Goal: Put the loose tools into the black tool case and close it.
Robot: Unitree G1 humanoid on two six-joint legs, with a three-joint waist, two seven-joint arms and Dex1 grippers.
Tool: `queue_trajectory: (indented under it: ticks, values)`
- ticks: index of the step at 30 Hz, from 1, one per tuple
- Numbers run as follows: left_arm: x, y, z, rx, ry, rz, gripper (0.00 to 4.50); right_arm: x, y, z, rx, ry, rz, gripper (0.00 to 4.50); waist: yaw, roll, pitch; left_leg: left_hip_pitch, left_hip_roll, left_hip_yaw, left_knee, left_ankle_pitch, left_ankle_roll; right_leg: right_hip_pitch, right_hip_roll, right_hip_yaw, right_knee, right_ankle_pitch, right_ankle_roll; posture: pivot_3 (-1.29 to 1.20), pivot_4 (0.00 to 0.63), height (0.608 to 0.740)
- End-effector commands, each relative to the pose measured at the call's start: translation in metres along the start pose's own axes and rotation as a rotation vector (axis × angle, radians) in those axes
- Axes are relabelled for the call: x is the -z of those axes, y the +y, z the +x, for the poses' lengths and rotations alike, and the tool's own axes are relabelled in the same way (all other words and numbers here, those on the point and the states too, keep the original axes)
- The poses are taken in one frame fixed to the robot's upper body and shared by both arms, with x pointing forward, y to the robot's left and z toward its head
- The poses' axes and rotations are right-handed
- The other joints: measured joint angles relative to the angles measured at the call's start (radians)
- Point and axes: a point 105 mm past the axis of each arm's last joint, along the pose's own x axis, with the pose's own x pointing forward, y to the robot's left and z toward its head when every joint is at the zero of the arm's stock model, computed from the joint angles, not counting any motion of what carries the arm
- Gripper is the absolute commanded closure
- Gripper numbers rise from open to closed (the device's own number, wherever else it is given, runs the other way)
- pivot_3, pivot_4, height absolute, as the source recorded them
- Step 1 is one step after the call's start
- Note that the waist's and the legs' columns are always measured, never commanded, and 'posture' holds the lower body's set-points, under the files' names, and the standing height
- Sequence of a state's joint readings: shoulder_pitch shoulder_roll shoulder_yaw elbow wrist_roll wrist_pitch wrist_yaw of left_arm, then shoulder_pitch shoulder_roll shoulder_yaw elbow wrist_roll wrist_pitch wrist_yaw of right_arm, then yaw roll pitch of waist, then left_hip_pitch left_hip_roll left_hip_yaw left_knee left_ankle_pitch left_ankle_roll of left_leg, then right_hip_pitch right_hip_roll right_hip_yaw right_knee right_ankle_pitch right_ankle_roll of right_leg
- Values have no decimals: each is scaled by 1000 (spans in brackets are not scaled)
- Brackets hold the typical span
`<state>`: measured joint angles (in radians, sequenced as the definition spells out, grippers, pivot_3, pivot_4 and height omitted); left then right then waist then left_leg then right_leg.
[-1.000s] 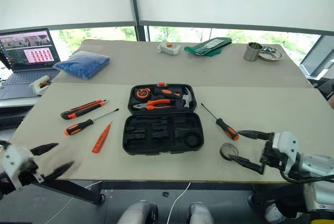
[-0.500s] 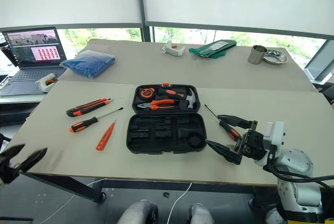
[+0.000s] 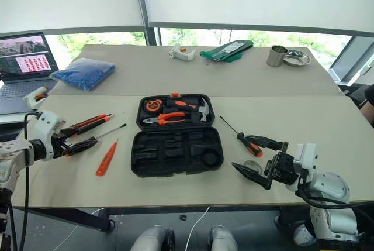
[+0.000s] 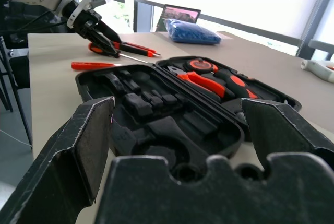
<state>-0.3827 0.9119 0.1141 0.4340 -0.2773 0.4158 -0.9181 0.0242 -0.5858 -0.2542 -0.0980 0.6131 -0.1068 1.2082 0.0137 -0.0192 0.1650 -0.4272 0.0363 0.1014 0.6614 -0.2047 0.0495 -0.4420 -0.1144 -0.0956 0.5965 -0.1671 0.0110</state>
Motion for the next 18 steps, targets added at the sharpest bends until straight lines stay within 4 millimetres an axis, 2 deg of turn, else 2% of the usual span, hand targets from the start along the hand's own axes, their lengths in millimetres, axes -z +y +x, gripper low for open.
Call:
queue_trajectory:
  ticks: [1, 5, 7, 9, 14, 18]
  values:
    - [2, 4, -5, 8, 34, 5, 659, -15, -2, -5, 32, -31, -68, 0, -2, 0, 0, 0, 0, 0, 0, 0, 0, 0, 0, 0, 0, 0, 0, 0, 150, 740]
    - [12, 1, -11, 45, 76, -4, 2108, -15, 0, -7, 48, -24, -65, 0, -2, 0, 0, 3, 2, 1, 0, -1, -1, 1, 0, 1, 0, -1, -1, 0, 150, 740]
    - [16, 3, -15, 42, 78, -4, 2857, -15, 2, -8, 52, -19, -60, 0, -2, 0, 0, 4, 2, 1, 0, -4, -8, 1, 0, 2, 0, -1, -2, 0, 150, 740]
    - [11, 4, -17, 42, 11, 3, 3590, -15, 3, -7, 50, -17, -56, 0, -2, 0, 0, 5, 3, 1, 0, -5, -8, 2, 0, 2, 0, -4, -6, 0, 150, 740]
    - [-24, -3, -28, 88, -257, 72, 3642, -17, 0, -8, 58, -15, -65, 0, -1, -1, 0, 5, 5, 3, 0, -5, -8, 1, 0, 2, 1, -3, -7, 0, 150, 740]
    - [-63, -19, -32, 164, -399, 216, 3642, -18, -7, -15, 81, -3, -80, 0, 10, -1, 0, 4, 5, 3, 0, -4, -9, 1, 0, 1, 1, -3, -6, 0, 150, 740]
